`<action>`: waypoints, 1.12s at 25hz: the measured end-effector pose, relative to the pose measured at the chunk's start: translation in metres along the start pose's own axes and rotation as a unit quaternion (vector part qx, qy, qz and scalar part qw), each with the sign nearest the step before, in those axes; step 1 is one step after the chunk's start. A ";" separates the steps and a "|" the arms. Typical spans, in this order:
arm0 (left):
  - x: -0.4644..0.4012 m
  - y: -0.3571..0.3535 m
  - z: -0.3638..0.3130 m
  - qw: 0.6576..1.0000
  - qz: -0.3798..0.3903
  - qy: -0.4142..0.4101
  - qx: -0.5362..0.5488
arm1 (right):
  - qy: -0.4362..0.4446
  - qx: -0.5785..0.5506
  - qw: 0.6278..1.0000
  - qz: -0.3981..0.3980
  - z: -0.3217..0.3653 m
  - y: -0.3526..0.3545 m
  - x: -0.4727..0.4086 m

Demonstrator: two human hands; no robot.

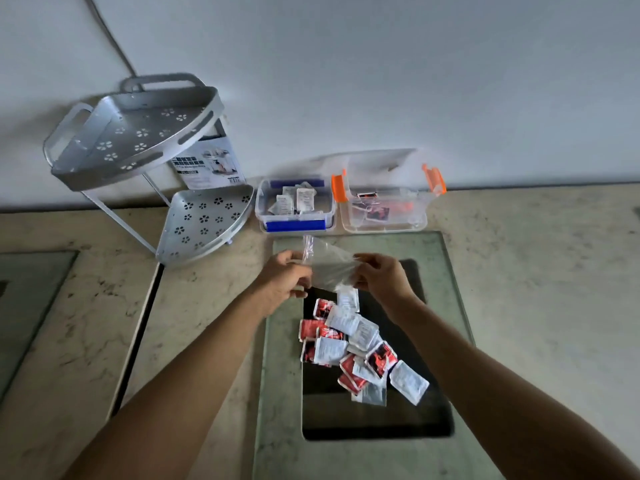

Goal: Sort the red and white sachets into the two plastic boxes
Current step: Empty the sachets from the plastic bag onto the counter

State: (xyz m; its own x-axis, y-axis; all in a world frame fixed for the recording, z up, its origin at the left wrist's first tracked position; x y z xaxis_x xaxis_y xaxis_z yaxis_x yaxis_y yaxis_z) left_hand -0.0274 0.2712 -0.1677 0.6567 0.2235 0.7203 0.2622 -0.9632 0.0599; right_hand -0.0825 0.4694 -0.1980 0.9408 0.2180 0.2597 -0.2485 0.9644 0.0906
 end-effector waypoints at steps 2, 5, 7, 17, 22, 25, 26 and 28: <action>0.016 -0.017 0.028 1.000 0.018 0.008 -0.001 | 0.004 0.011 1.000 -0.013 -0.010 0.014 0.032; 0.034 -0.045 0.069 0.999 -0.020 -0.019 -0.022 | 0.004 -0.031 0.998 -0.049 -0.019 0.043 0.085; 0.047 -0.068 0.091 0.998 -0.018 -0.044 -0.048 | 0.004 -0.036 0.995 -0.093 -0.027 0.067 0.116; 0.099 -0.224 0.169 0.972 0.094 -0.115 -0.183 | -0.044 -0.076 0.951 -0.297 -0.113 0.220 0.259; 0.117 -0.302 0.203 0.954 0.168 -0.066 -0.240 | -0.103 -0.150 0.927 -0.329 -0.166 0.278 0.325; 0.122 -0.341 0.213 0.930 0.174 -0.104 -0.306 | -0.137 -0.109 0.910 -0.376 -0.189 0.300 0.350; 0.120 -0.351 0.216 0.918 0.178 -0.123 -0.331 | -0.148 -0.090 0.906 -0.386 -0.192 0.303 0.356; 0.115 -0.373 0.223 0.886 0.175 -0.170 -0.394 | -0.166 -0.076 0.903 -0.389 -0.203 0.306 0.366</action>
State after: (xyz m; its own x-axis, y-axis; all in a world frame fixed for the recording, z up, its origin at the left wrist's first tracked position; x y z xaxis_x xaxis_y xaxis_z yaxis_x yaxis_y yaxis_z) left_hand 0.1082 0.6892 -0.2617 0.8103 -0.2075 0.5480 -0.4878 -0.7571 0.4346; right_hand 0.2328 0.8747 -0.2699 0.6897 -0.5675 0.4497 0.5166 0.8208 0.2437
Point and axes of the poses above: each hand's wrist, its own x-axis away from the middle knuckle, its own y-axis out of the back of the hand, z = x × y, the point moved 2 cm from there along -x, towards the middle knuckle, and after that the axes turned 9 degrees about y, right-handed, at the moved point
